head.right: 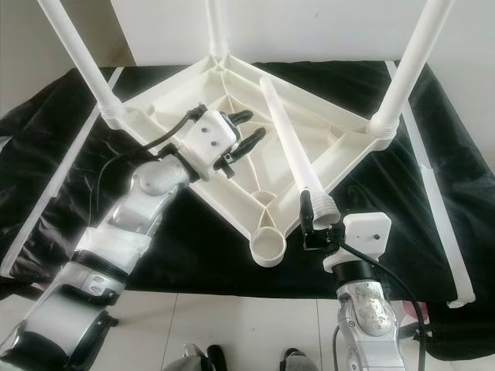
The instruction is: Building children table
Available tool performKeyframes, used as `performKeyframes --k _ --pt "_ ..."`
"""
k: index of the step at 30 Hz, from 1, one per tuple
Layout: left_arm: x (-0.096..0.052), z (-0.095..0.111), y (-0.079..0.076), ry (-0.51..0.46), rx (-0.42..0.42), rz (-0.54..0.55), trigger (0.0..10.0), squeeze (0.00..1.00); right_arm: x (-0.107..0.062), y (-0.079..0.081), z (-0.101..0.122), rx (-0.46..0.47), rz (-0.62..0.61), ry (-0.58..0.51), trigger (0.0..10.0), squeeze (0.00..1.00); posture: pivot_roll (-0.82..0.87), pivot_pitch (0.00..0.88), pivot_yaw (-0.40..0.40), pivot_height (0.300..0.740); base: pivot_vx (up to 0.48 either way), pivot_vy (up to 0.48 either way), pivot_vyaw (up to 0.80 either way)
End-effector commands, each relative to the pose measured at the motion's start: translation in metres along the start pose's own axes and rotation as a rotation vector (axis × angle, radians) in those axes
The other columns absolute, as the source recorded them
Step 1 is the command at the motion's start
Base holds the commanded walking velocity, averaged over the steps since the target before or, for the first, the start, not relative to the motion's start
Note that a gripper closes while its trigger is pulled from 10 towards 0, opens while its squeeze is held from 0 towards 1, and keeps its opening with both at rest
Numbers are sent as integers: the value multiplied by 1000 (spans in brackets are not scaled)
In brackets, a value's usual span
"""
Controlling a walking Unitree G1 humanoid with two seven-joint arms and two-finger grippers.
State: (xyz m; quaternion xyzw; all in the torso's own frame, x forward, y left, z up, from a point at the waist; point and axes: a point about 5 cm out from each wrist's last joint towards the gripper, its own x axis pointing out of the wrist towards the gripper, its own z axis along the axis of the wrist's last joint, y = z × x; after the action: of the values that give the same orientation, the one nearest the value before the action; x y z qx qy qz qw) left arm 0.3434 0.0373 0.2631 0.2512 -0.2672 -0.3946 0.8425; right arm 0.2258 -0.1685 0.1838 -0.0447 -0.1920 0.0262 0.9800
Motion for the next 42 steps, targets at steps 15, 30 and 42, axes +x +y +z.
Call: performKeyframes --k 15,30,42 --pt "-4 -7 -7 31 -19 9 10000 1000 -2 2 -3 32 12 21 10000 0 -156 178 77 740 0 0 0" --pt "-7 -9 -15 35 39 -13 10000 424 -3 6 -5 63 33 33 10000 0 -156 166 71 740 0 0 0" --pt "-9 -10 -15 46 -73 18 10000 412 -2 7 -6 72 41 36 10000 0 -158 161 66 740 0 0 0"
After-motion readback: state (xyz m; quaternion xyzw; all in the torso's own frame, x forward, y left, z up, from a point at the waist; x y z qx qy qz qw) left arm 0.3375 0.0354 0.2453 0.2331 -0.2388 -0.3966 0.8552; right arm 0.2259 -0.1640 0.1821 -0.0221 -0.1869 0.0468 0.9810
